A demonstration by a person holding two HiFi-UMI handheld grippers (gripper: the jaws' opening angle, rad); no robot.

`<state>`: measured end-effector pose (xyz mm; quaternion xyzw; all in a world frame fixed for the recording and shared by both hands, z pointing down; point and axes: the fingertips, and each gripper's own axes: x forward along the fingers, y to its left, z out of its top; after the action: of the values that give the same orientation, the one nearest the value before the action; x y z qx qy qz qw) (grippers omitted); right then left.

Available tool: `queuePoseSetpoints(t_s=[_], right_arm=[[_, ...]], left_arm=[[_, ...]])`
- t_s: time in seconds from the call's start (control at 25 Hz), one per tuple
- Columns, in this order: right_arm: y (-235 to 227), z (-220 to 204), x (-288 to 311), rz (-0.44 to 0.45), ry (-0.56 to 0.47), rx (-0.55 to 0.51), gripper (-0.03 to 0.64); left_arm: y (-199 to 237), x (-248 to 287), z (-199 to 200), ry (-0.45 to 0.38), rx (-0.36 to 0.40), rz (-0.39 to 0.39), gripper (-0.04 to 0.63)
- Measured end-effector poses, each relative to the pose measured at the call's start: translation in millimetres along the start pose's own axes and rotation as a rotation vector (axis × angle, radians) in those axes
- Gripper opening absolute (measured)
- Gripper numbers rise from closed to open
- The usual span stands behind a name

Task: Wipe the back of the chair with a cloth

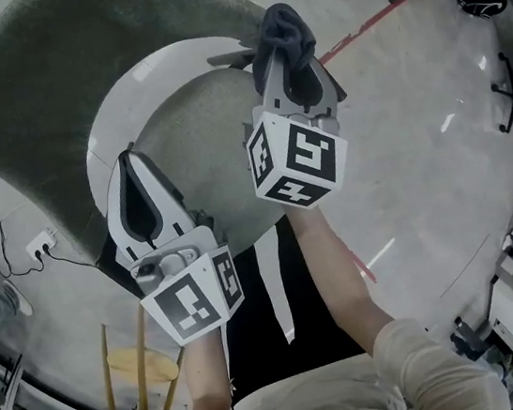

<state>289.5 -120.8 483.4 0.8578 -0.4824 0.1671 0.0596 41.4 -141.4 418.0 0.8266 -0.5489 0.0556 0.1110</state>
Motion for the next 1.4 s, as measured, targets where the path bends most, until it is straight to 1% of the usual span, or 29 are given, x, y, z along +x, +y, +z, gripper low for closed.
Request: queuePoseSetpoints(t_s=[0.12, 0.24, 0.36, 0.48, 0.56, 0.64, 0.76, 0.84, 0.92, 1.0, 1.16, 1.28, 1.4], right_arm=[[17.0, 36.8, -13.5, 0.070, -0.035, -0.022, 0.057], [42.5, 99.8, -34.1, 0.173, -0.083, -0.009, 0.057], [88.0, 177.1, -55.4, 0.325, -0.144, 0.003, 0.057], [134.3, 237.6, -94.8, 0.490, -0.139, -0.012, 0.057], [153.3, 267.3, -137.4, 0.579, -0.134, -0.067, 0.057], [165.0, 288.6, -179.4, 0.661, -0.134, -0.121, 0.057], [167.0, 307.4, -220.9, 0.739, -0.136, -0.156, 0.057], [156.1, 308.0, -237.0, 0.765, -0.120, -0.144, 0.057], [143.3, 304.9, -246.7, 0.786, -0.110, -0.138, 0.057], [136.4, 304.8, -252.0, 0.804, -0.122, -0.168, 0.057], [137.4, 311.2, -260.3, 0.839, -0.146, -0.201, 0.057], [140.7, 312.3, -268.6, 0.862, -0.155, -0.227, 0.057], [138.5, 316.2, -269.3, 0.871, -0.159, -0.226, 0.057]], left_arm=[[1.0, -2.7, 31.1, -0.036, -0.006, 0.020, 0.015], [-2.6, -12.5, 86.2, -0.091, 0.001, 0.047, 0.015], [5.2, -20.3, 153.3, -0.153, 0.007, 0.089, 0.015], [14.0, -38.2, 218.6, -0.188, 0.030, 0.124, 0.015], [12.3, -62.6, 255.6, -0.198, 0.032, 0.126, 0.015], [9.4, -87.8, 285.0, -0.207, 0.019, 0.129, 0.015], [1.0, -115.0, 319.3, -0.248, -0.005, 0.141, 0.017], [-10.8, -130.2, 328.5, -0.269, 0.006, 0.141, 0.015], [-21.9, -143.7, 327.2, -0.273, 0.020, 0.136, 0.016], [-27.0, -152.3, 323.2, -0.273, 0.023, 0.135, 0.015], [-27.0, -158.6, 322.5, -0.275, 0.037, 0.142, 0.015], [-27.8, -161.5, 322.4, -0.281, 0.034, 0.144, 0.015], [-32.7, -160.3, 325.5, -0.283, 0.037, 0.146, 0.015]])
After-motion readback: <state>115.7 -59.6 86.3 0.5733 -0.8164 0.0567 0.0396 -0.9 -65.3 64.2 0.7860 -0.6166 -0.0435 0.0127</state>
